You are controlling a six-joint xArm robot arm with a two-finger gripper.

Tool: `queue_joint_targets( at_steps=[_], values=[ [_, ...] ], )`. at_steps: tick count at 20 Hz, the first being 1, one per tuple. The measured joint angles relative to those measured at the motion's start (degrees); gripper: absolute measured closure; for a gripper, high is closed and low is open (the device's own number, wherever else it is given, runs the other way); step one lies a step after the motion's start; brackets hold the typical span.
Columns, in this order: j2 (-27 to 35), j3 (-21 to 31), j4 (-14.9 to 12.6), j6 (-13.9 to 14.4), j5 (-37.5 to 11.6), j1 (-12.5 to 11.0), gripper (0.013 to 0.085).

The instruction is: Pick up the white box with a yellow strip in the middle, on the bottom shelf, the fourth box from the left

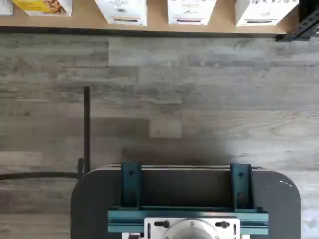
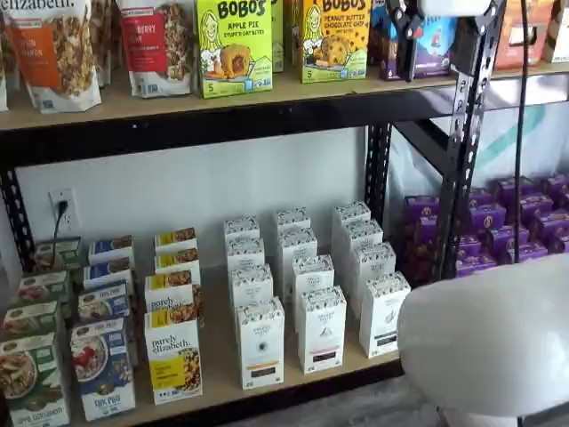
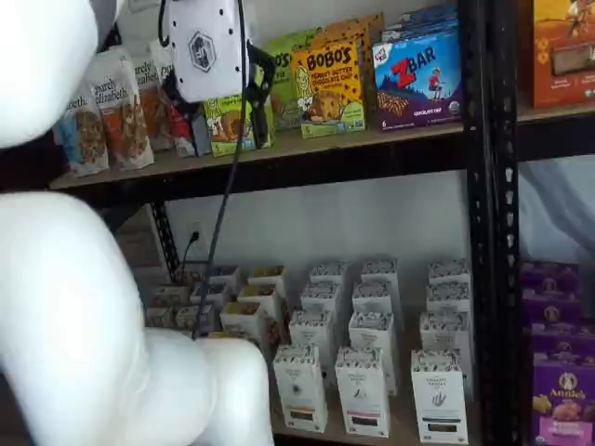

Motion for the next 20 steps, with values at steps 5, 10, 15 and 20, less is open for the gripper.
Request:
queue_joint_targets(
  at_steps=[5,10,15,20],
  values=[
    [-0.4,0.5,4.1,-2.0,-0.5,-3.7,0.013],
    [-1.3,1.8,2.3,-1.2,-2.5,-2.0,0.013],
    [-2.2,4.5,1.7,-0.3,-5.7,-0.7,0.013],
    [-3.1,8.5,0.9,1.2,-10.5,1.3,0.013]
  ],
)
